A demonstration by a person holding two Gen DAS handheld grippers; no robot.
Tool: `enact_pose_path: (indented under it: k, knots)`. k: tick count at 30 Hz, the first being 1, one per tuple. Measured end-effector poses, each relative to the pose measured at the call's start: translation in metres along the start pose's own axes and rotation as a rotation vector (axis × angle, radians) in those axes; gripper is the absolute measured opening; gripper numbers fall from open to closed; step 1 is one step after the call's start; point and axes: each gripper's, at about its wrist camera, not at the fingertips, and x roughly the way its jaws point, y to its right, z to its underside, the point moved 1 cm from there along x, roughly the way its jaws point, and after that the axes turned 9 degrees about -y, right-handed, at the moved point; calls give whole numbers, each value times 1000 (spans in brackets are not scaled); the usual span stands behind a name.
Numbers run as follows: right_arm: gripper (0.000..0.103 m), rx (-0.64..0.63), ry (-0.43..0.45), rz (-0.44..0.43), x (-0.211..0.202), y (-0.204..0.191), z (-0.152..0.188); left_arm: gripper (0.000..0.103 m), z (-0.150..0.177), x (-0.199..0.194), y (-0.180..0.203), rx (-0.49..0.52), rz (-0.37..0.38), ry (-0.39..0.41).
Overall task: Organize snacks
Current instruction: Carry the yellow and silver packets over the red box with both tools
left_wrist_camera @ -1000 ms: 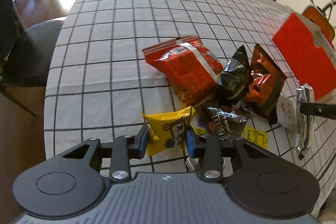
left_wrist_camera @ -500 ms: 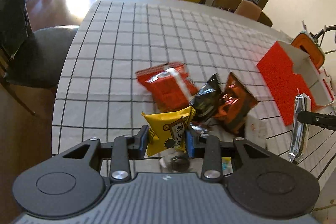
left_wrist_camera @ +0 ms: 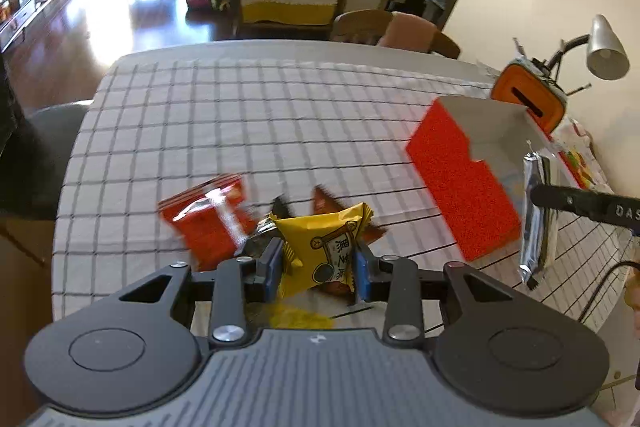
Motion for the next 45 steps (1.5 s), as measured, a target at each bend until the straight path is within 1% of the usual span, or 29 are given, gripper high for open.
enact_pose_path:
  k: [9,17,25,28,34,40,45]
  knots:
    - [40,13,46,28,-9,50,-29,35,-31,15,67,60,28,7]
    - [40,21,55,54,-12,97,-42,35,-53,40,124,99,37,-5]
    - [40,29,57,78,-15,149,-55,35,-73,68,172,126,39,-32]
    - [40,35,40,86,-8,167,-60,35,-81,83,188,137,44,-55]
    - [40,31,-33,100,17,198,-71,35,-94,117,217,146,50,-113]
    - [40,-7,-73,123,40,214,-75,35,-104,146,246,182,6,-167]
    - [40,-48,-138,104,61,220,-77,35,-109,169,262,212,-45,-217]
